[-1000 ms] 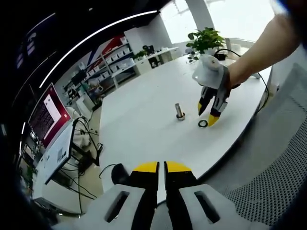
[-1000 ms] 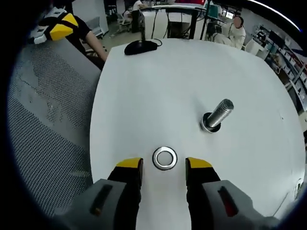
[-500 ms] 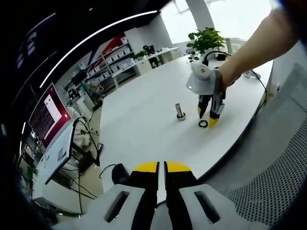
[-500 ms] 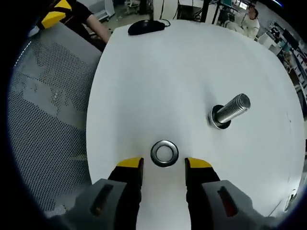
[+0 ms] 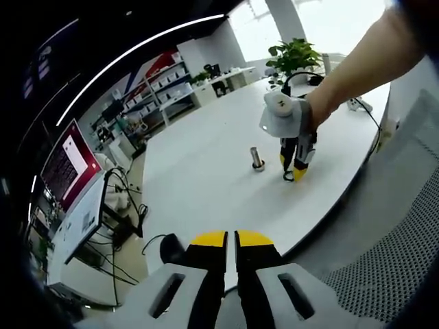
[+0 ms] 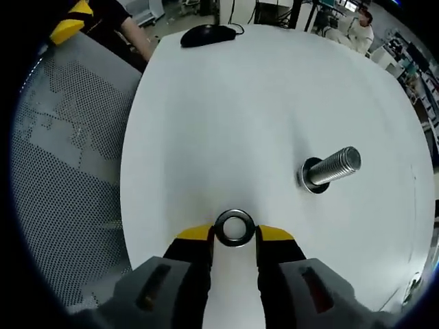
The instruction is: Place the washer onto the threaded stud by aligning its center hole with the stud, sliding it down to the base, and recovering from edge contact or off-axis alignment until the washer reaches the visible bottom stop.
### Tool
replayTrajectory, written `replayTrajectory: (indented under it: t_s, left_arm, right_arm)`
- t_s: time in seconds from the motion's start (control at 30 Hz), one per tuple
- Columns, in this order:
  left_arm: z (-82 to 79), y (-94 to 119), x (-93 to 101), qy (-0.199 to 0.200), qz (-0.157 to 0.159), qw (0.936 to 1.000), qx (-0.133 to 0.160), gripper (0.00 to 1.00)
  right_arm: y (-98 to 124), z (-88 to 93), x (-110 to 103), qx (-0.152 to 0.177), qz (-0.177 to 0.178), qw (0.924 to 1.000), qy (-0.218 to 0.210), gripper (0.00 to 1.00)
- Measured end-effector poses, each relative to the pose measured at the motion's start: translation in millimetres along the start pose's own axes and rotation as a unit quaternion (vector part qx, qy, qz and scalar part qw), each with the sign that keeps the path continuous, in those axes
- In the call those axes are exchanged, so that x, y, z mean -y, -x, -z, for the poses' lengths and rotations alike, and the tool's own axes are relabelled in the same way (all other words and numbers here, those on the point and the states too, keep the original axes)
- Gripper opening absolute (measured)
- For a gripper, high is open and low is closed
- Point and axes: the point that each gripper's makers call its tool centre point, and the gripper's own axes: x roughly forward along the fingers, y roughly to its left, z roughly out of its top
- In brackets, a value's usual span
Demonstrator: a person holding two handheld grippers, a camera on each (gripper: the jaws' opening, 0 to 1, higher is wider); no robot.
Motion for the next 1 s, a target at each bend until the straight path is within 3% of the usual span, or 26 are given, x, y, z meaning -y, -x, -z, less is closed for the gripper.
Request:
replayTrajectory:
  t_s: [0.4,0.7,1.0]
  left_arm:
    - [-0.2,0.4,0.6,-0.001,0.000,1.0000,0.000,0.02]
    - [-1.0,0.7,-0.2,0.000,-0.001,1.0000,0.002,0.02]
    - [-1.0,0.7,0.3,-0.001,0.000,1.0000,0.002,0.02]
  right_arm:
    - [0.4,0.2,-1.1,-0.009,-0.001,1.0000,0.001,0.28]
    - [-0.3,-2.9,2.0,0.026,0.007,0.9994,-0.024,0.29]
    - [0.7,0.0,0.0,0.016,0.006,0.9997,-0.018,0.28]
